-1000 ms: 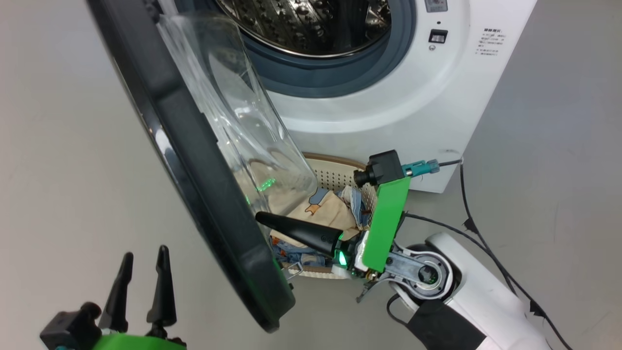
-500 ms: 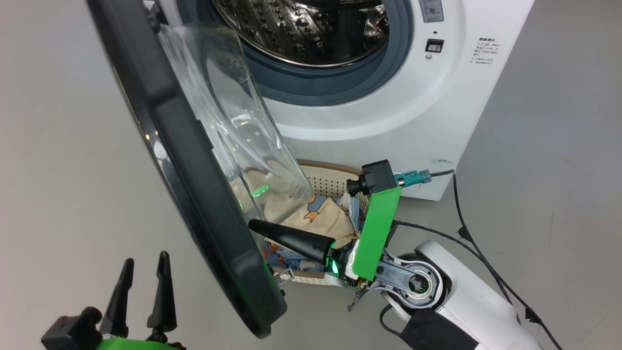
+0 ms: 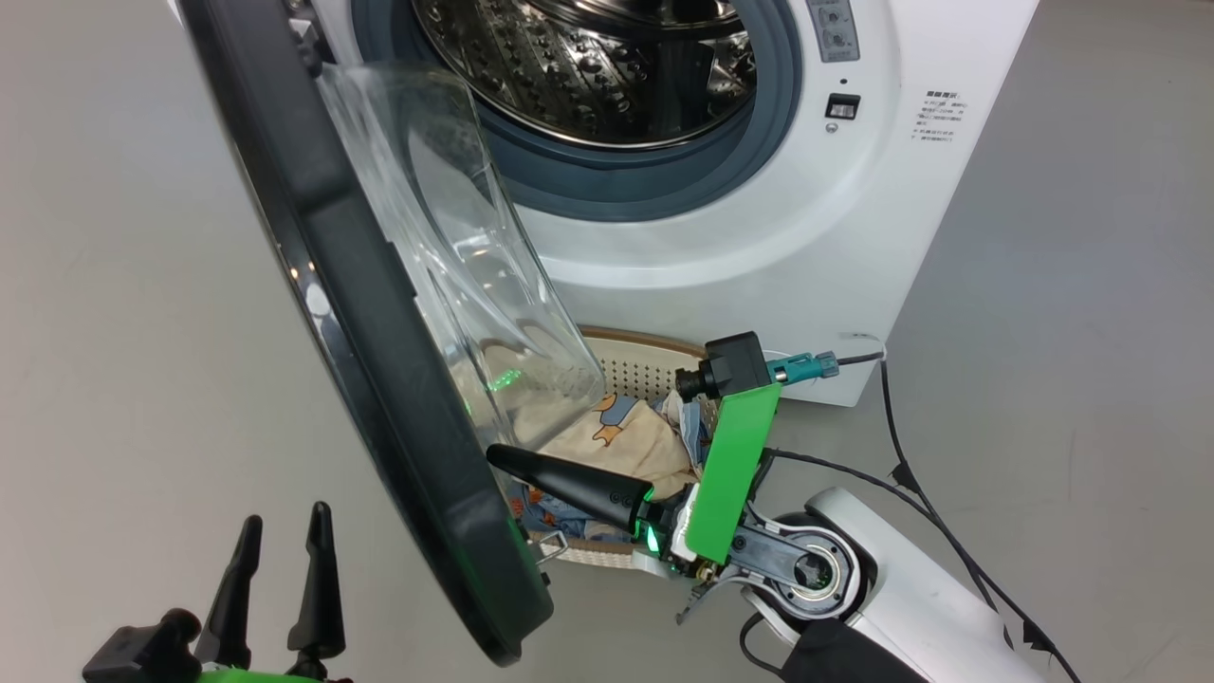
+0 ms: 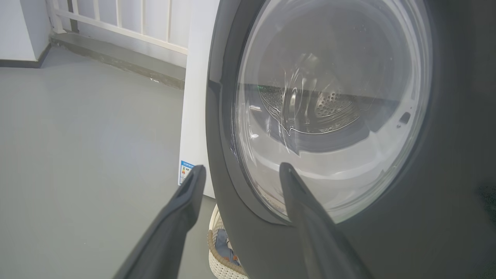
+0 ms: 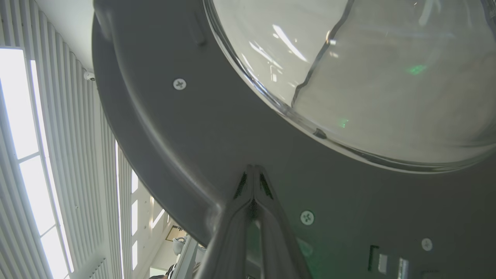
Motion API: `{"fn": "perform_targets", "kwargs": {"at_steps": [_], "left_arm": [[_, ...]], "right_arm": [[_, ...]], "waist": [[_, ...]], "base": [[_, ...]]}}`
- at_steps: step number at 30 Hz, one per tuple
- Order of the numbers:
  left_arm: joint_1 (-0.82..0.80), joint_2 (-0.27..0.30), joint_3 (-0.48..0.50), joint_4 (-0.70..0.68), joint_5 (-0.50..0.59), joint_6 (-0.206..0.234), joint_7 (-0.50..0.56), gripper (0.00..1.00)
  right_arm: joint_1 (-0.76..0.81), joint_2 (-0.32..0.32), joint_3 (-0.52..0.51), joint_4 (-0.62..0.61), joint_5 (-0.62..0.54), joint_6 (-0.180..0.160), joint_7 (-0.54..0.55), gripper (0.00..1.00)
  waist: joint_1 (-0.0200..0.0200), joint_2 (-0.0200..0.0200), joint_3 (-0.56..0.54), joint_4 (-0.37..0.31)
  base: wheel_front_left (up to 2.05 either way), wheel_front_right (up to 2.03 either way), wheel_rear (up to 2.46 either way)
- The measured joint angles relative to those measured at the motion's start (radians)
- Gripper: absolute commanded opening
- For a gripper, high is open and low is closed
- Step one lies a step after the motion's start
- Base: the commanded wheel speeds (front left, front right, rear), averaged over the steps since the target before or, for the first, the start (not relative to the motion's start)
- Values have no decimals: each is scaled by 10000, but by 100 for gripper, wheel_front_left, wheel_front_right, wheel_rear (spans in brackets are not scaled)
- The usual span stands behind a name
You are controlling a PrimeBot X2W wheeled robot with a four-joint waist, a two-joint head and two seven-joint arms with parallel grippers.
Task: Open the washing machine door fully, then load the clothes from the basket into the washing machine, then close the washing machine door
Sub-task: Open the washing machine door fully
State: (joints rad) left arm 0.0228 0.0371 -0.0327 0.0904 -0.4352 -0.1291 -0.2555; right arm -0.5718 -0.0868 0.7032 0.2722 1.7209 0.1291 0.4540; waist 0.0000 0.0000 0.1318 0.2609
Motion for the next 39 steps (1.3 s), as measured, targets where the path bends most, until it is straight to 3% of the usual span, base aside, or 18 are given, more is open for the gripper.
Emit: {"fn": "perform_targets", "kwargs": {"at_steps": [19,27,33,34,35,37,38,39], "left_arm": [[55,2,96,-2,17,0,0,100],[229,6,240,0,90,0,2,100],[397,8,416,-2,163,0,0,100],[446,8,437,0,205,0,0,100],[453,10,449,0,224,0,0,100],[451,10,468,0,224,0,2,100],[451,10,472,0,226,0,2,100],[452,10,481,0,226,0,0,100]], "right_arm": [[1,6,205,65,217,0,-412,0],[227,100,-458,-159,50,0,-510,0],[623,59,-1081,-763,-953,0,-600,1],[647,-54,-1099,-913,-1200,0,-721,11],[672,-161,-1158,-1074,-1467,0,-943,35],[784,-431,-1269,-1356,-2000,0,-1542,57],[847,-608,-1266,-1463,-2274,0,-1854,82],[886,-782,-1248,-1557,-2429,0,-2167,98]], "waist": [[0,0,-165,-50],[0,0,-372,-183],[0,0,-515,-339],[0,0,-536,-374],[0,0,-556,-406],[-1,0,-593,-463],[0,0,-612,-487],[0,0,-626,-515]], "base": [[0,0,0],[0,0,0],[0,0,0],[0,0,0],[0,0,0],[0,0,0],[0,0,0],[0,0,0]]}}
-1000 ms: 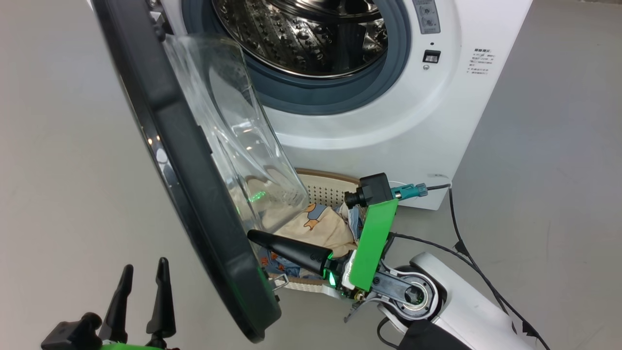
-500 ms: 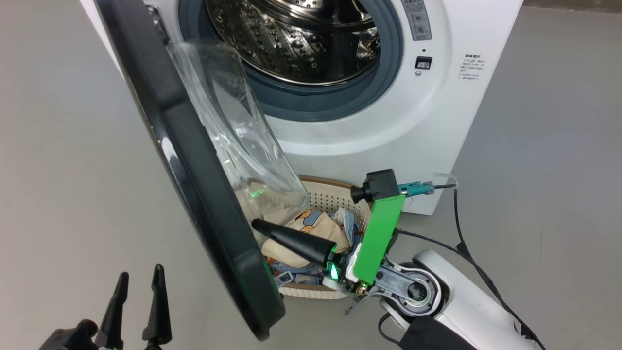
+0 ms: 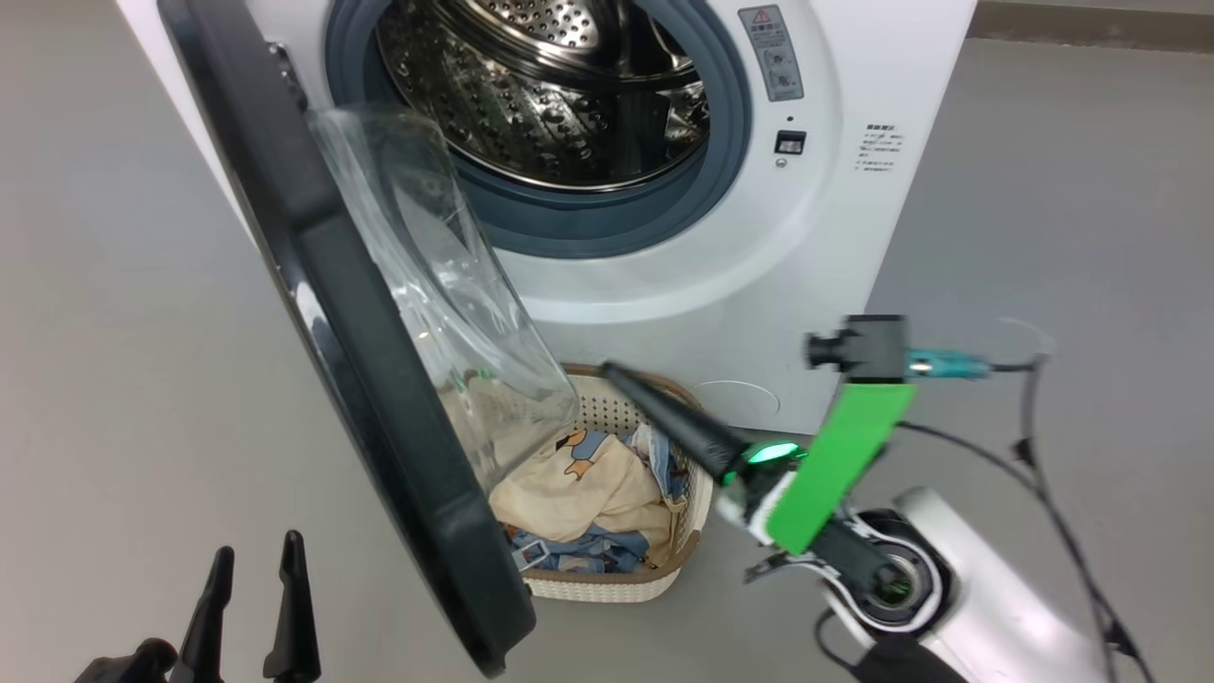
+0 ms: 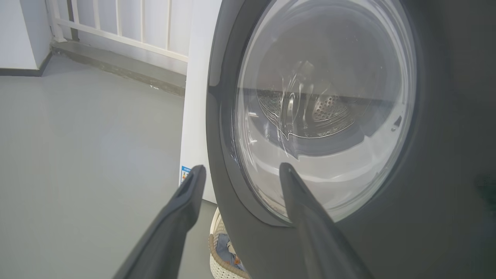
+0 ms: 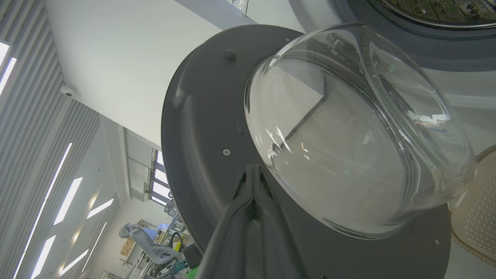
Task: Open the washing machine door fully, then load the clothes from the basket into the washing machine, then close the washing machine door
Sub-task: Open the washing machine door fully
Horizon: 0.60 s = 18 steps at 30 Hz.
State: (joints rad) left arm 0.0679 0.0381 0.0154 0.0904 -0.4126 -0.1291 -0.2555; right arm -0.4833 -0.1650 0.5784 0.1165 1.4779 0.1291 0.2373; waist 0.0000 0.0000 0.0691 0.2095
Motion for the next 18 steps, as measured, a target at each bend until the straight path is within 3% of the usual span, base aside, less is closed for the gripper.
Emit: {"fn": "perform_targets", "kwargs": {"at_steps": [11,16,18], "left_arm": [[12,0,105,-2,54,0,0,100],[177,2,136,-2,56,0,2,100],[180,2,180,-8,56,0,2,100]], "right_arm": [[105,-2286,1561,-171,-1868,0,-4176,100],[131,-3032,1697,171,-2318,0,-4859,100],[337,-3089,1124,174,-2569,0,-4861,100]], "waist": [[0,0,-198,-265],[0,0,-292,-344],[-1,0,-316,-394]], "base": [[0,0,0],[0,0,0],[0,0,0]]}}
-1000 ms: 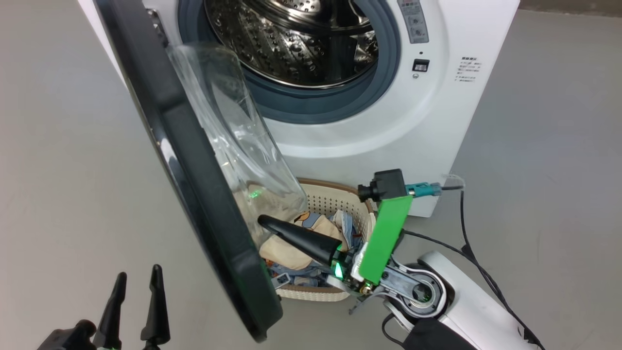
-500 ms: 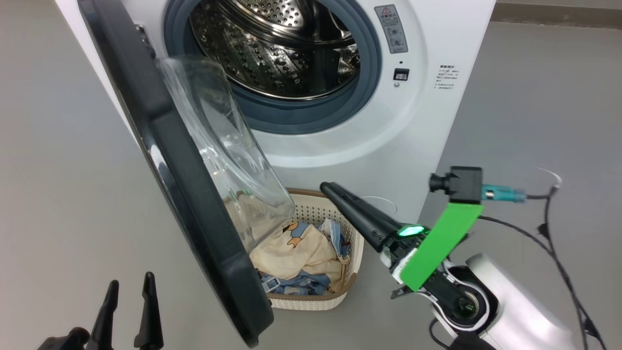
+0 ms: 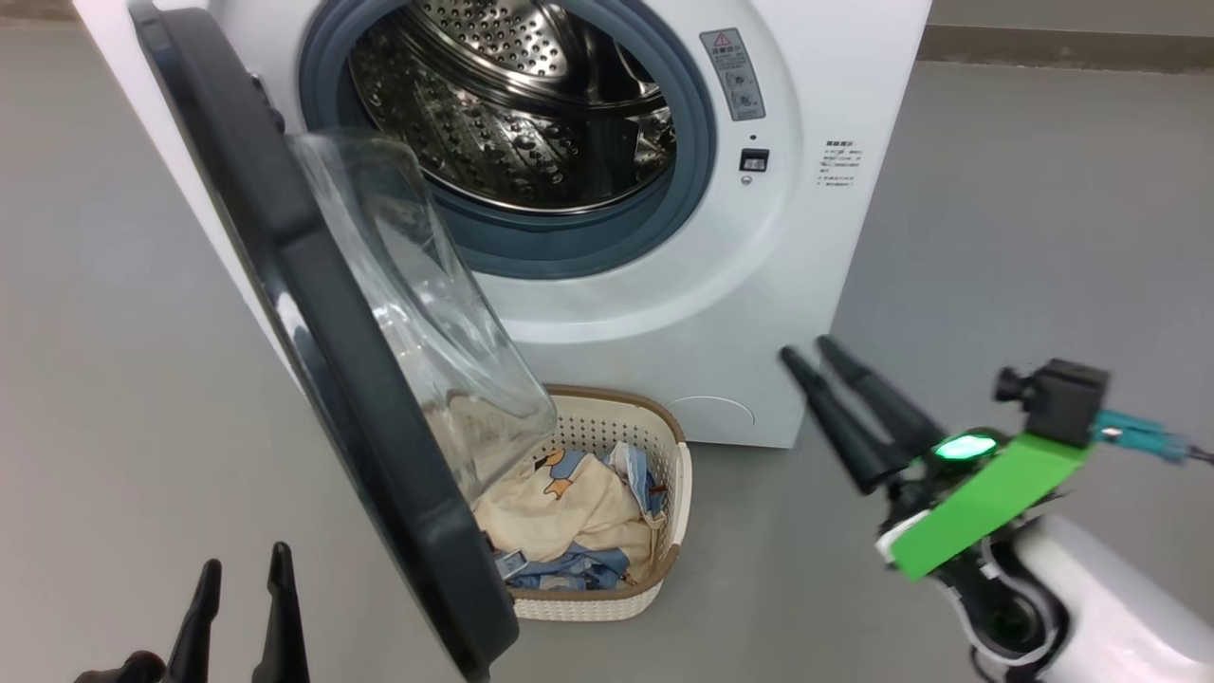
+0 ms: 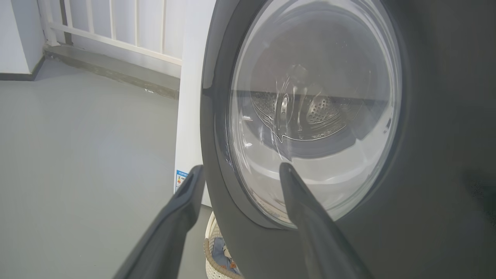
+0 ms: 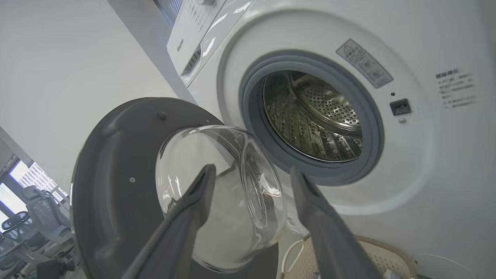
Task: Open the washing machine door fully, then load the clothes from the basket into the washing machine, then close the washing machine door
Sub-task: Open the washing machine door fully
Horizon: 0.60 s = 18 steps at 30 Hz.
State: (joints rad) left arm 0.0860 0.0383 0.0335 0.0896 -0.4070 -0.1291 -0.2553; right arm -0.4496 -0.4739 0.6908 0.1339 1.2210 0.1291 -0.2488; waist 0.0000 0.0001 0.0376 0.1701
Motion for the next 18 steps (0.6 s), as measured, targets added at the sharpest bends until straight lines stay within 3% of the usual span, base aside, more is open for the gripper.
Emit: {"fn": "perform_targets", "kwargs": {"at_steps": [4,11,18], "left_arm": [[40,2,88,-23,23,0,0,100],[176,4,176,-42,117,0,0,100],[194,6,257,-119,148,0,0,100]], "right_arm": [[756,54,-1574,-230,-886,0,-10,100],[1896,293,-3160,-600,-2374,0,-10,100],[3185,533,-4922,-855,-5446,0,-10,100]], "waist": [[0,0,-32,-138],[0,0,-109,-333],[0,0,-203,-450]], "base": [[0,0,0],[0,0,0],[0,0,0]]}}
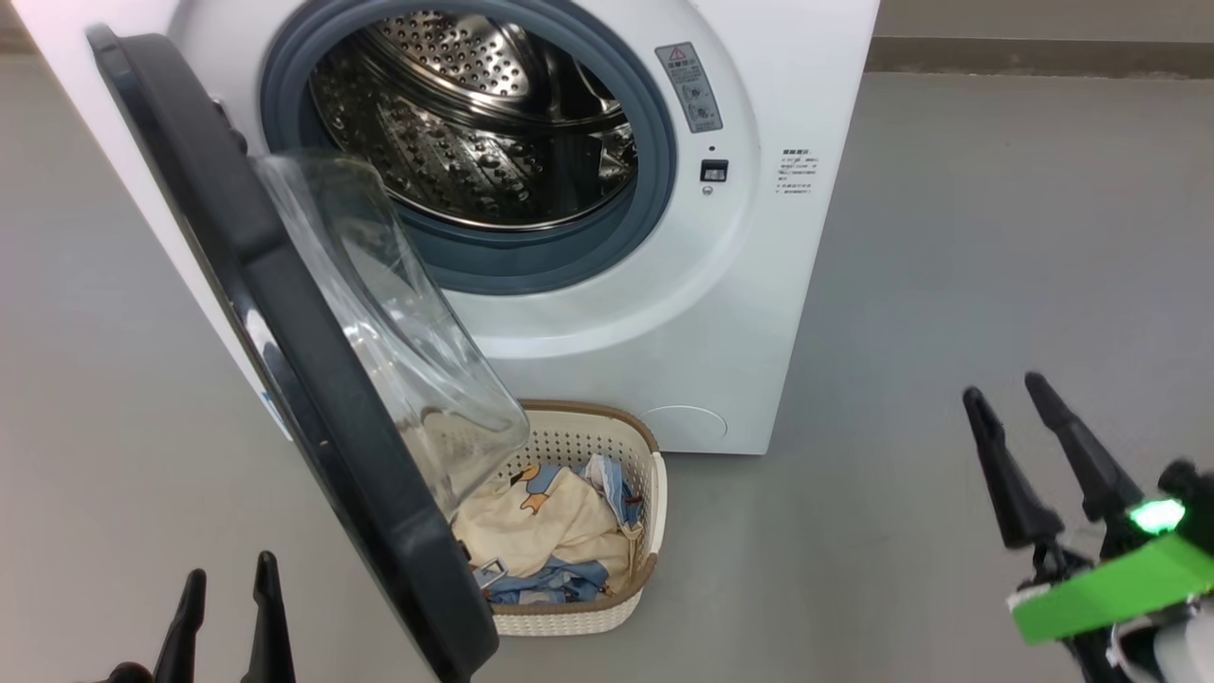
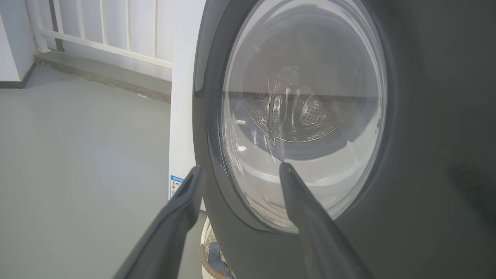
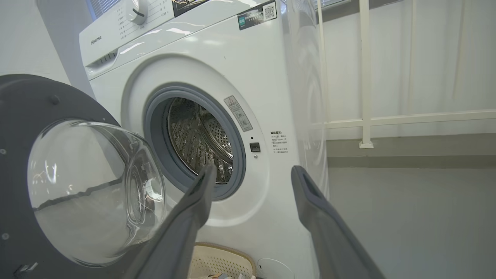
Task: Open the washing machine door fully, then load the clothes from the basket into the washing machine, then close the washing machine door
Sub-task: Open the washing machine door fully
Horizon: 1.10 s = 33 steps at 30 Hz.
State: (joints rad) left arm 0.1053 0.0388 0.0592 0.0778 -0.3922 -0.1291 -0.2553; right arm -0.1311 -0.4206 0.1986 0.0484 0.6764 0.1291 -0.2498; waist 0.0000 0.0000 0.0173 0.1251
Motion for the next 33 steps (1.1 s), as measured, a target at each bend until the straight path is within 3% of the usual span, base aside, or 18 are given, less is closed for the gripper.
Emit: {"fn": "perform_targets", "kwargs": {"at_steps": [5,9,16,33], "left_arm": [[74,0,29,-15,0,0,-2,100],[192,0,75,-15,2,0,0,100],[192,2,136,-15,13,0,-2,100],[246,0,311,56,13,0,0,100]], "right_arm": [[965,742,-915,-265,-1459,0,-2,100],[1530,978,-1501,-430,-2656,0,-2,100],[2248,1674,-2171,-656,-3870,0,-2,100],[3394,2838,-3607,-640,-4560,2,0,100]], "waist": [[0,0,-10,-64],[0,0,21,-133],[0,0,65,-307],[0,0,-180,-524]], "base": [[0,0,0],[0,0,0],[0,0,0],[0,0,0]]}}
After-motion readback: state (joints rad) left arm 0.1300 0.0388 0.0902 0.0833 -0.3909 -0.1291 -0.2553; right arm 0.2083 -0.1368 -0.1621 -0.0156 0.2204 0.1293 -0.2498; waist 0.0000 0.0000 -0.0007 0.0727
